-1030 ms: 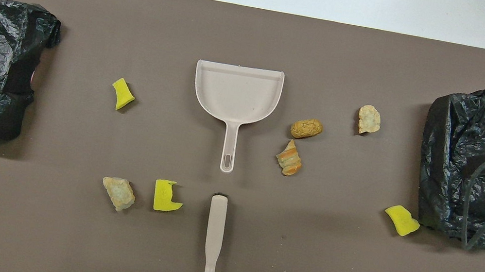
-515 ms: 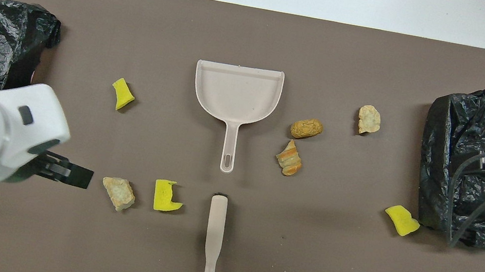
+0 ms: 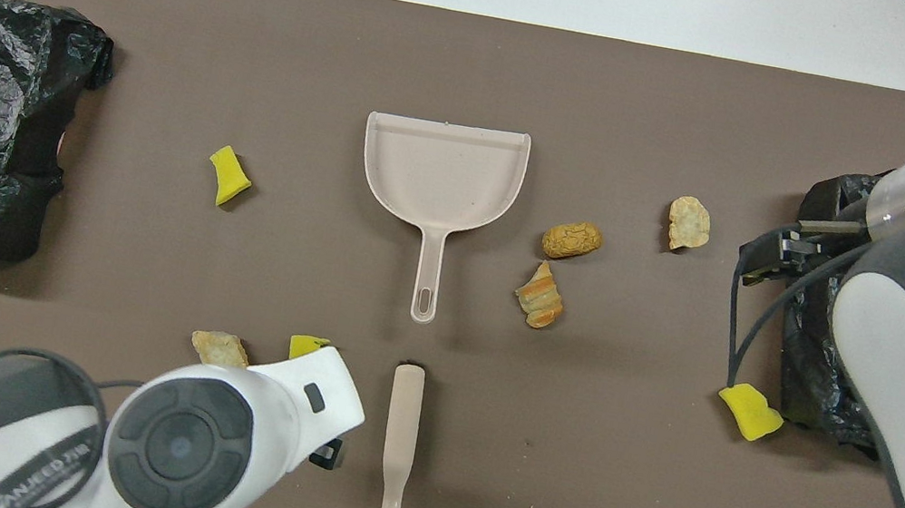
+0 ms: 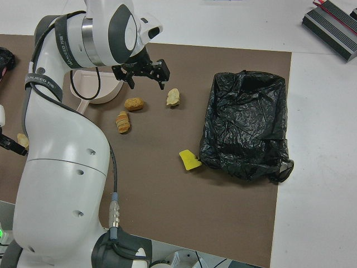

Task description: Sweep and dump trash in bin

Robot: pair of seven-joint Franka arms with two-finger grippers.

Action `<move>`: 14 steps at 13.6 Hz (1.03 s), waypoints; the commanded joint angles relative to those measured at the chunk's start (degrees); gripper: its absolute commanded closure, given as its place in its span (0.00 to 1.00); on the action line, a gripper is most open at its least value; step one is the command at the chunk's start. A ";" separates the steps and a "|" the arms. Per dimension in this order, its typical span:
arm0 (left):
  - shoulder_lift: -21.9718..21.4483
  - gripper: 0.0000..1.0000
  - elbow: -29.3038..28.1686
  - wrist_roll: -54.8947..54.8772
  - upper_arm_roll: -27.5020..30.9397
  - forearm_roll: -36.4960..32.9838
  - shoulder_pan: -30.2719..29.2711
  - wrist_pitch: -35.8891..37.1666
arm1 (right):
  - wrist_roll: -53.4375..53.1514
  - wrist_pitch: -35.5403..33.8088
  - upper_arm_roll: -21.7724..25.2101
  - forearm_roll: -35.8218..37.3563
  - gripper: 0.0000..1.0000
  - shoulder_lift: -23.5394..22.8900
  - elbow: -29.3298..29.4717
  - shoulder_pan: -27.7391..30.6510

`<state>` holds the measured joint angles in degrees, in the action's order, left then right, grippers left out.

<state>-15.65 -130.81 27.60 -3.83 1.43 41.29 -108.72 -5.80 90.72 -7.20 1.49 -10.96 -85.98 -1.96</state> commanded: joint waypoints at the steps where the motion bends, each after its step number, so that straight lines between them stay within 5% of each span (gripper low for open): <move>1: 1.15 0.00 -6.80 7.17 1.11 0.42 7.82 -9.01 | -4.30 2.78 -3.42 -0.26 0.00 -3.18 1.87 0.21; 4: 3.24 0.01 -10.43 12.47 1.11 2.69 12.84 -18.18 | -6.33 7.00 -4.84 -0.17 0.00 -5.38 1.52 -2.68; 6: 4.75 0.11 -10.43 13.96 1.11 6.90 14.87 -20.99 | -9.82 11.39 -4.75 -0.87 0.00 -6.00 1.25 -5.85; 11: 6.16 0.24 -10.96 15.47 1.11 7.71 17.07 -21.45 | -21.15 14.74 -4.75 -0.44 0.00 -10.48 0.99 -12.00; 14: 6.07 0.43 -11.05 15.20 1.11 8.76 17.16 -20.66 | -27.31 18.60 -4.84 -0.09 0.00 -13.37 1.16 -15.59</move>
<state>-8.96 -140.61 42.50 -3.85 8.56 56.88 -128.65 -29.34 107.04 -12.01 1.33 -22.32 -85.64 -15.65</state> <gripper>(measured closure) 0.330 0.000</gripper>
